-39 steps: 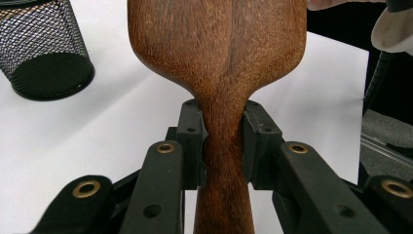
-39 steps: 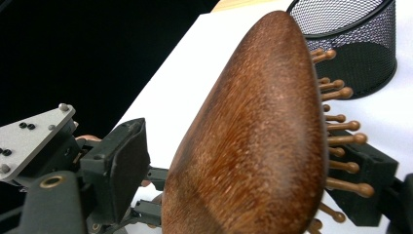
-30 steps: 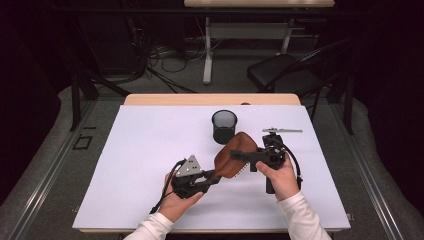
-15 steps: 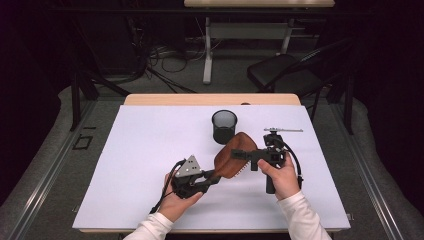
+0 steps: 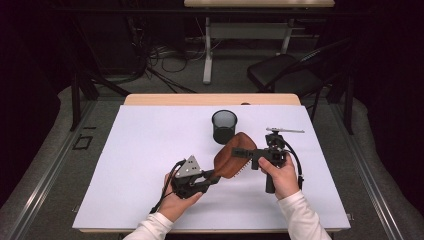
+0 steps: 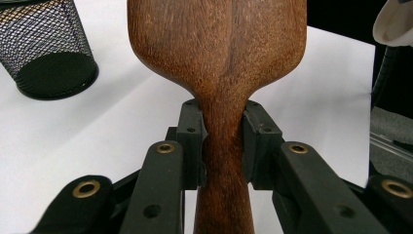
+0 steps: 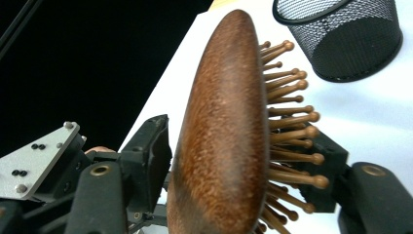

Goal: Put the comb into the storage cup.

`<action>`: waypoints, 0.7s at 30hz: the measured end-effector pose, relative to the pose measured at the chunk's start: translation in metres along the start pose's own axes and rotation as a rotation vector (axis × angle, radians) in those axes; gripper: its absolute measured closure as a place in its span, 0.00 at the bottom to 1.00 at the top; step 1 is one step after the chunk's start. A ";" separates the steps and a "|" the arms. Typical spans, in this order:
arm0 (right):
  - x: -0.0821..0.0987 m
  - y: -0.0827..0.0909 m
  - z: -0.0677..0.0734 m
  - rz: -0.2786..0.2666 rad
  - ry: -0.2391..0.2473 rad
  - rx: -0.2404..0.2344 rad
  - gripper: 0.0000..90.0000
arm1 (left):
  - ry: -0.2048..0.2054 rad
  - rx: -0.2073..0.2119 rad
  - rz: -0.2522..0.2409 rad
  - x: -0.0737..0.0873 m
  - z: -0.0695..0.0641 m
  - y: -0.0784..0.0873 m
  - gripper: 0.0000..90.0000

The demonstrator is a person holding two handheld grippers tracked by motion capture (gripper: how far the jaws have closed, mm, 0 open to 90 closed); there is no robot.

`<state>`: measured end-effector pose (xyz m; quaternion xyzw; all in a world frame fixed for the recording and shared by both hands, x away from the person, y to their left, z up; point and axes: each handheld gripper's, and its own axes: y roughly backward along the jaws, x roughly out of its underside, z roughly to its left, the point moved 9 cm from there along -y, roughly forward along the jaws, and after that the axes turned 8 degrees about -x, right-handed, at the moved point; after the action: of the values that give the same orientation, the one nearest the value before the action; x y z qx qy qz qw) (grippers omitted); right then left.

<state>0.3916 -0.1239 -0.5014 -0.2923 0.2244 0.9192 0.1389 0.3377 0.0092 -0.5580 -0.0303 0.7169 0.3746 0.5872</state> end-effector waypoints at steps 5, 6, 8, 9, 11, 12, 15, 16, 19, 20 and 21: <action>0.000 0.001 -0.001 -0.008 -0.031 -0.008 0.45 | -0.001 0.001 -0.001 0.000 0.000 0.000 0.81; 0.000 0.001 -0.001 -0.009 -0.033 -0.011 0.45 | 0.001 0.003 -0.004 0.000 0.000 0.000 0.81; 0.000 0.001 -0.001 -0.009 -0.047 -0.016 0.46 | -0.002 0.004 -0.004 0.000 0.000 0.000 0.81; 0.000 0.001 -0.002 0.000 -0.050 -0.019 0.46 | -0.001 0.006 -0.004 0.000 0.000 0.000 0.80; 0.000 0.001 -0.002 -0.007 -0.068 -0.030 0.47 | -0.002 0.007 -0.005 0.001 0.000 0.000 0.80; 0.000 0.002 -0.002 -0.009 -0.077 -0.035 0.48 | -0.003 0.008 -0.004 0.001 0.001 0.000 0.80; 0.000 0.002 -0.003 -0.011 -0.095 -0.046 0.49 | 0.001 0.013 -0.005 0.001 0.000 -0.001 0.80; 0.000 0.002 -0.003 -0.009 -0.101 -0.052 0.49 | 0.002 0.015 -0.005 0.001 0.000 -0.001 0.80; 0.000 0.003 -0.003 -0.009 -0.114 -0.061 0.50 | 0.002 0.015 -0.005 0.002 0.000 -0.001 0.80; 0.000 0.003 -0.004 -0.013 -0.117 -0.065 0.50 | 0.006 0.017 -0.005 0.002 0.000 -0.001 0.80; 0.000 0.003 -0.004 -0.019 -0.122 -0.064 0.50 | 0.005 0.017 -0.005 0.002 0.000 -0.001 0.80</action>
<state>0.3921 -0.1281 -0.5033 -0.2420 0.1833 0.9407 0.1514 0.3380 0.0094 -0.5600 -0.0278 0.7214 0.3669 0.5866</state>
